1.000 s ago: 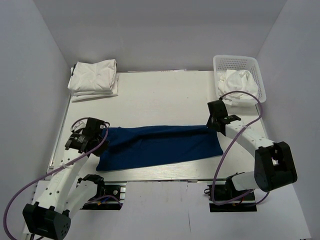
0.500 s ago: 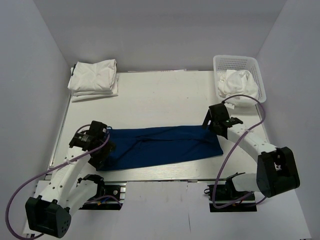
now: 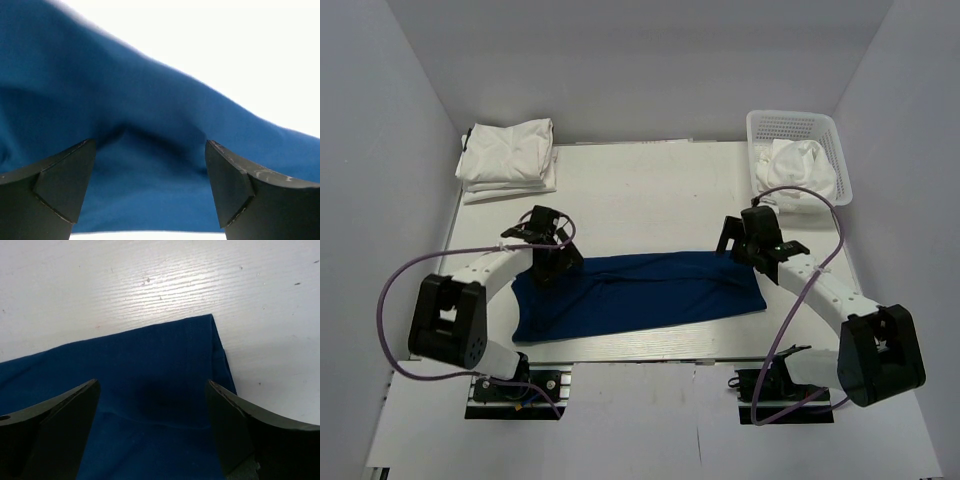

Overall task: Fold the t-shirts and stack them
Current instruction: Fold the other side of the tshirt into a rectangle

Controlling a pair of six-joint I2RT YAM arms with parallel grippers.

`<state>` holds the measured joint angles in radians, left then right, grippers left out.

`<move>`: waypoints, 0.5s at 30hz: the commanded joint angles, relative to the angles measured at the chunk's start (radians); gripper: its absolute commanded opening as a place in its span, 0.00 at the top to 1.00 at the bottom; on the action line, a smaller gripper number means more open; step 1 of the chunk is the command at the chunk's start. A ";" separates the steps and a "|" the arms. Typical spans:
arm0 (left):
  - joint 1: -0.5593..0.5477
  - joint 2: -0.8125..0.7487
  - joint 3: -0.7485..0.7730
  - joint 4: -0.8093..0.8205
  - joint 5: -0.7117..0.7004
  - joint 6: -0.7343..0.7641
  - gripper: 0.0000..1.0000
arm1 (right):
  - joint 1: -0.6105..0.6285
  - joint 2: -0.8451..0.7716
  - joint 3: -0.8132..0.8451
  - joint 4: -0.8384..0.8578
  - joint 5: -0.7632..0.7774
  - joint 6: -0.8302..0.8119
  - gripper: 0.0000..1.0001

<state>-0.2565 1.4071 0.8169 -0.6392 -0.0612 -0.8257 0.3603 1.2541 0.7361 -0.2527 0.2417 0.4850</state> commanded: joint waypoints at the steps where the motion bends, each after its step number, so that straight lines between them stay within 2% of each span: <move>1: -0.012 0.056 0.051 0.074 -0.042 0.063 0.00 | 0.000 0.007 -0.014 0.041 -0.038 -0.033 0.10; 8: -0.041 0.078 0.010 0.153 0.089 0.111 0.00 | 0.000 0.042 -0.018 0.053 -0.078 -0.040 0.10; 15: -0.070 -0.037 -0.103 0.196 0.338 0.197 0.00 | 0.002 0.064 -0.014 0.052 -0.077 -0.037 0.10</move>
<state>-0.3065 1.4456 0.7628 -0.4793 0.1173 -0.6830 0.3603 1.3098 0.7219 -0.2310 0.1761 0.4599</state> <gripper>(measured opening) 0.995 0.904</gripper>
